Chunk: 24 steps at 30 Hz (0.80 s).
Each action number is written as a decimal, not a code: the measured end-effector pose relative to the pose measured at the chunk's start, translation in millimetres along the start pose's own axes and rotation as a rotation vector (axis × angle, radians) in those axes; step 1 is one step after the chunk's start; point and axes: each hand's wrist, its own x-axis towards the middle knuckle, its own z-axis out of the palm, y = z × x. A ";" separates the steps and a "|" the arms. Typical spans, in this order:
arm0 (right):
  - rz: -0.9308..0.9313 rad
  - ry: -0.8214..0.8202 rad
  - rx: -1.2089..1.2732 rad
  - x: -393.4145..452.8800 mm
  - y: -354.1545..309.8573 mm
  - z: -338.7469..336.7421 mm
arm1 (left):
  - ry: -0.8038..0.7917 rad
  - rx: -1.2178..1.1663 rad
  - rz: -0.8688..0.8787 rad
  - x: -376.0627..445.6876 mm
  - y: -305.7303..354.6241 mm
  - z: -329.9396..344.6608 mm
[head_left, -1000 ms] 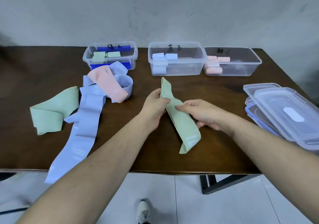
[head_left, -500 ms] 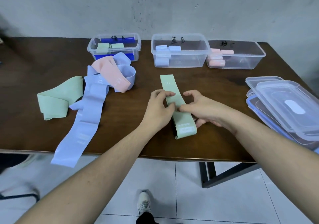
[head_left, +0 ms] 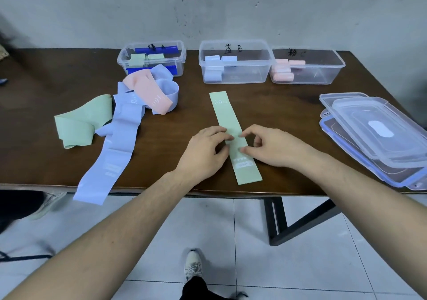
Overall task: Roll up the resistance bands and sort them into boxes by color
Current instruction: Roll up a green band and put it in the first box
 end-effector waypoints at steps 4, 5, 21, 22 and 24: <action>-0.228 0.076 0.044 -18.8 19.2 8.2 | -0.002 0.022 0.107 -17.3 4.5 -0.6; -0.285 0.080 0.023 -24.0 24.0 10.7 | -0.021 0.040 0.134 -22.7 6.8 -1.9; -0.523 0.210 -0.056 -55.7 35.9 35.1 | 0.055 0.161 0.353 -58.5 18.0 -2.5; -0.533 0.219 -0.054 -56.3 35.6 36.8 | 0.071 0.166 0.350 -60.0 18.7 -2.1; -0.550 0.242 -0.042 -56.9 35.1 40.7 | 0.111 0.171 0.345 -63.0 18.4 -0.5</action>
